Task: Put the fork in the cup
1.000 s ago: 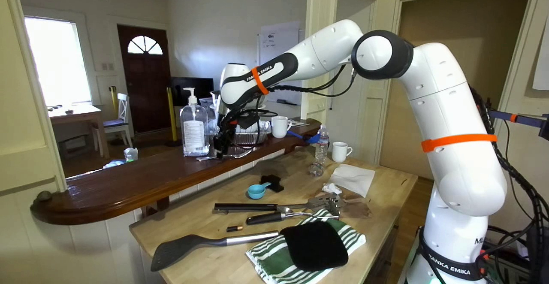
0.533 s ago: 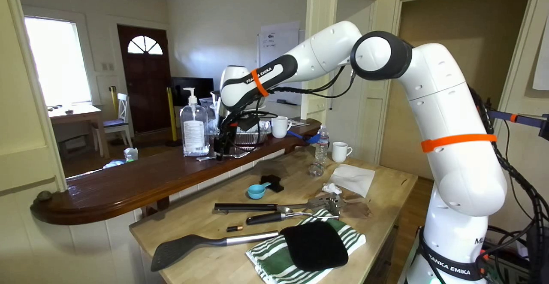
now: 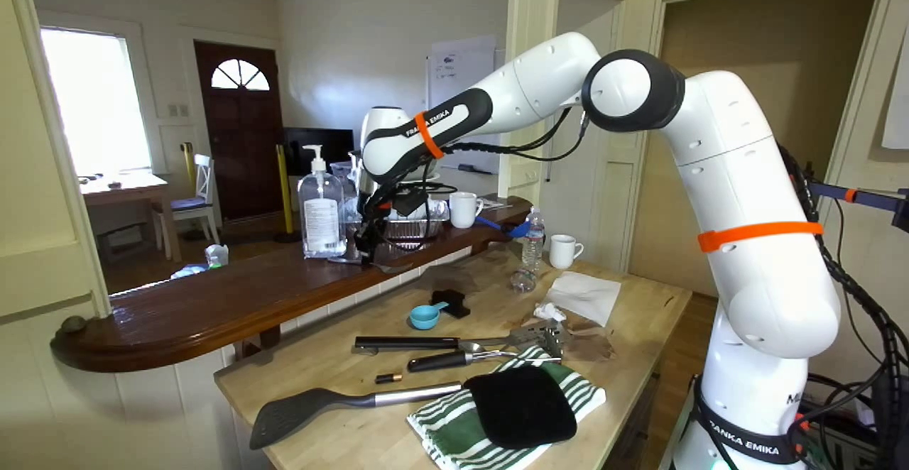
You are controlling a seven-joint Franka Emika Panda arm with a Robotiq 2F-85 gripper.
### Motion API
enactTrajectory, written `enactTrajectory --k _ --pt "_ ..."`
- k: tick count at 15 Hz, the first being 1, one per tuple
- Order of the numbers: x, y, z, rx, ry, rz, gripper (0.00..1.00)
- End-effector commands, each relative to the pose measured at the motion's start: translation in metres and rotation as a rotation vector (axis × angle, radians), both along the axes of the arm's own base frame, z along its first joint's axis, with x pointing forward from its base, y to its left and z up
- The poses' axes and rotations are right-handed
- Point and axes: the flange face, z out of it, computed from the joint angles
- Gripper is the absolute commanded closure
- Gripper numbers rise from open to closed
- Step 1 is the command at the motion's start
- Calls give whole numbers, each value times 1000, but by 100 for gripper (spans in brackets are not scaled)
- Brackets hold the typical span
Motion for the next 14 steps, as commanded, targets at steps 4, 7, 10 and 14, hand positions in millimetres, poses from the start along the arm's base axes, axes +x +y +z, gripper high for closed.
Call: enactTrajectory --k 4,7,10,14 --pt "-14 12 14 -12 39 29 97" --pt "-34 17 43 28 39 53 97" --pt "-63 22 70 80 64 115 97" --pt "-106 -5 70 61 151 29 97"
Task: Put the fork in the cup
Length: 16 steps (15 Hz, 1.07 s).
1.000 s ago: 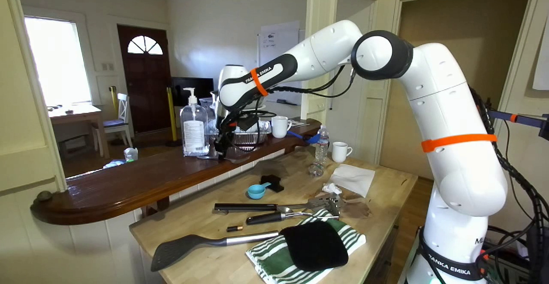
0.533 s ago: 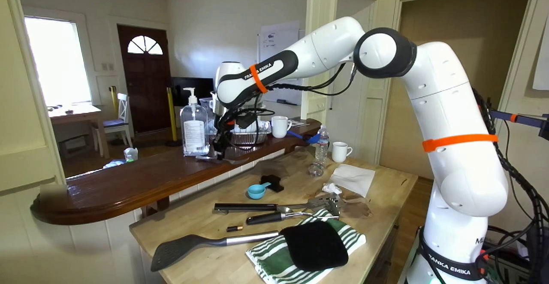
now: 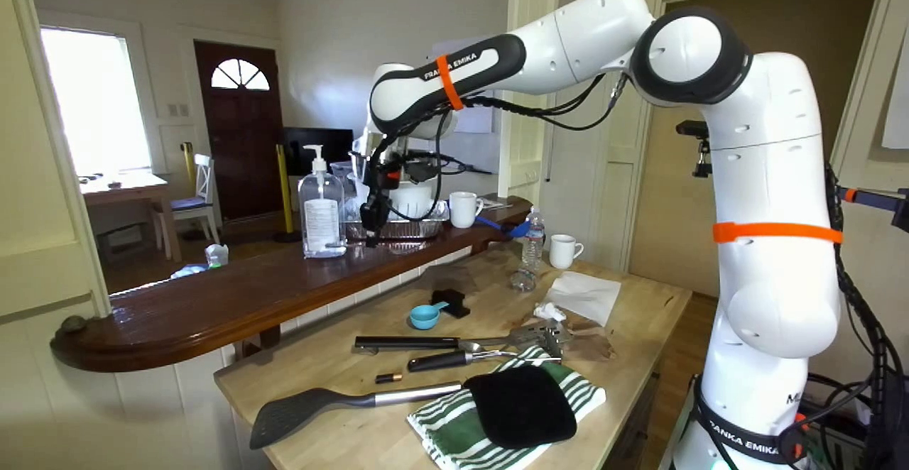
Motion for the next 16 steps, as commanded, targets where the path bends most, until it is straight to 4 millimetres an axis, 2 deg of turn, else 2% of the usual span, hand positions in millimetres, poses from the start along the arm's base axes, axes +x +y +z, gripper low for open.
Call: enactTrajectory --k 1,5,10,13,16 --pt "-51 -40 0 -30 74 -92 97" --pt "-91 -95 18 -41 68 -234 97" --pt "-122 -147 39 -26 16 -519 97" --pt "-131 -174 50 -32 -15 -675 97" --pt "-120 -204 55 -38 -72 -819 97"
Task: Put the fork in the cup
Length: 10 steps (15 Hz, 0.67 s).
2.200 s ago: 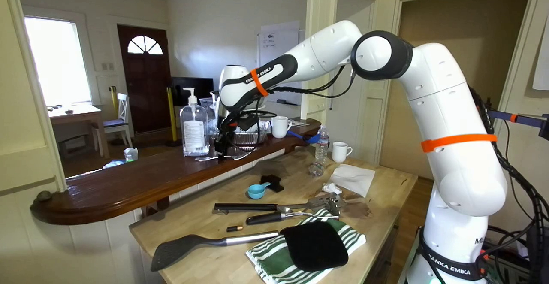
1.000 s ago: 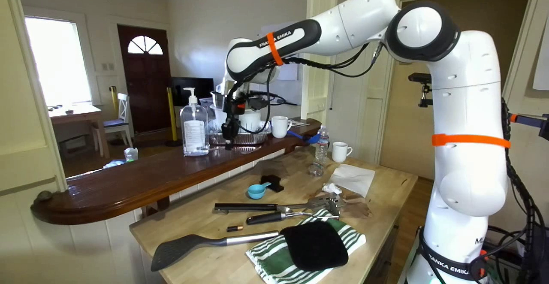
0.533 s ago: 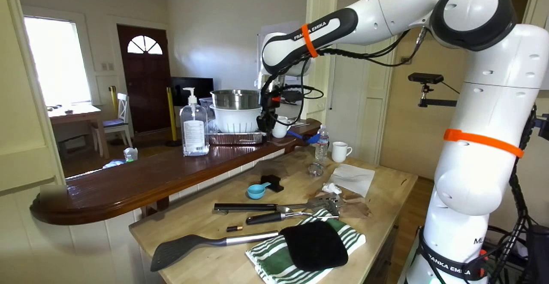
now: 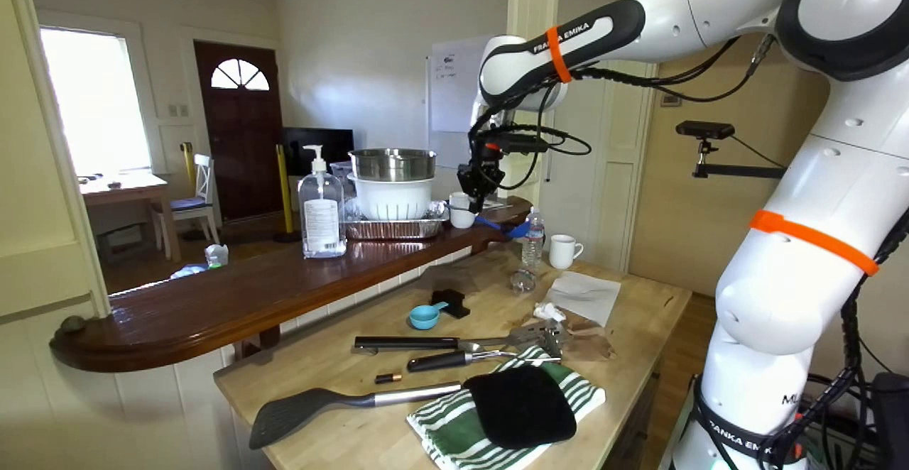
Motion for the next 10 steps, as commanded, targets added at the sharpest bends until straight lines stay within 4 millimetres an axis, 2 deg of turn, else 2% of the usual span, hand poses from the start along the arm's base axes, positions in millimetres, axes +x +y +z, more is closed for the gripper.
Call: enactTrajectory --k 1,2,4,6,7,10 --pt "13 -32 4 -39 -80 -176 97" --pt "4 -20 5 -21 -44 -94 90" --pt "9 -32 5 -31 -68 -144 90" --pt "10 -33 3 -32 -68 -156 90" --pt "11 -33 3 -31 -68 -157 97" --pt "24 -51 10 -41 -145 -276 97"
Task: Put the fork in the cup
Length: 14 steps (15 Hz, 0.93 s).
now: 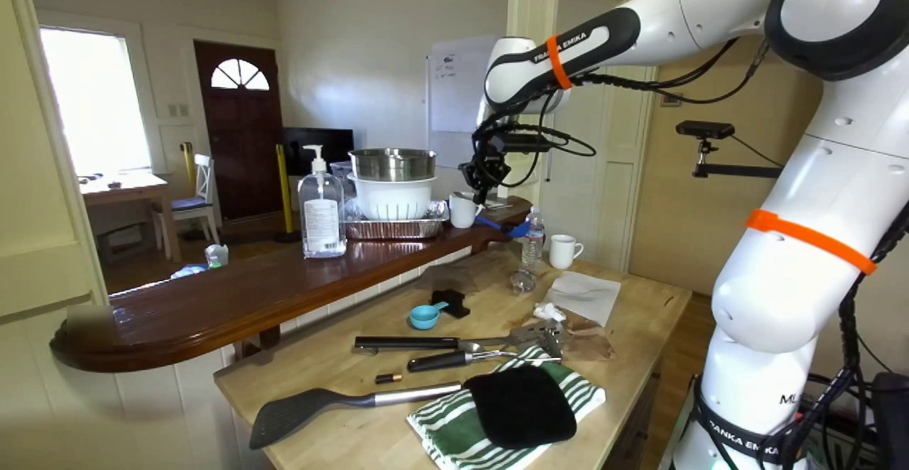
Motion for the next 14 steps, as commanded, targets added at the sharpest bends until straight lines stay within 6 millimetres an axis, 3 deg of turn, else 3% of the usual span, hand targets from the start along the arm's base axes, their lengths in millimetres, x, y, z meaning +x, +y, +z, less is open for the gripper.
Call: enactTrajectory --k 1,9,14 --pt "13 -24 7 -12 -80 -136 97" --pt "22 -90 16 -72 -201 -438 97" --pt "50 -107 30 -138 -369 -526 97"
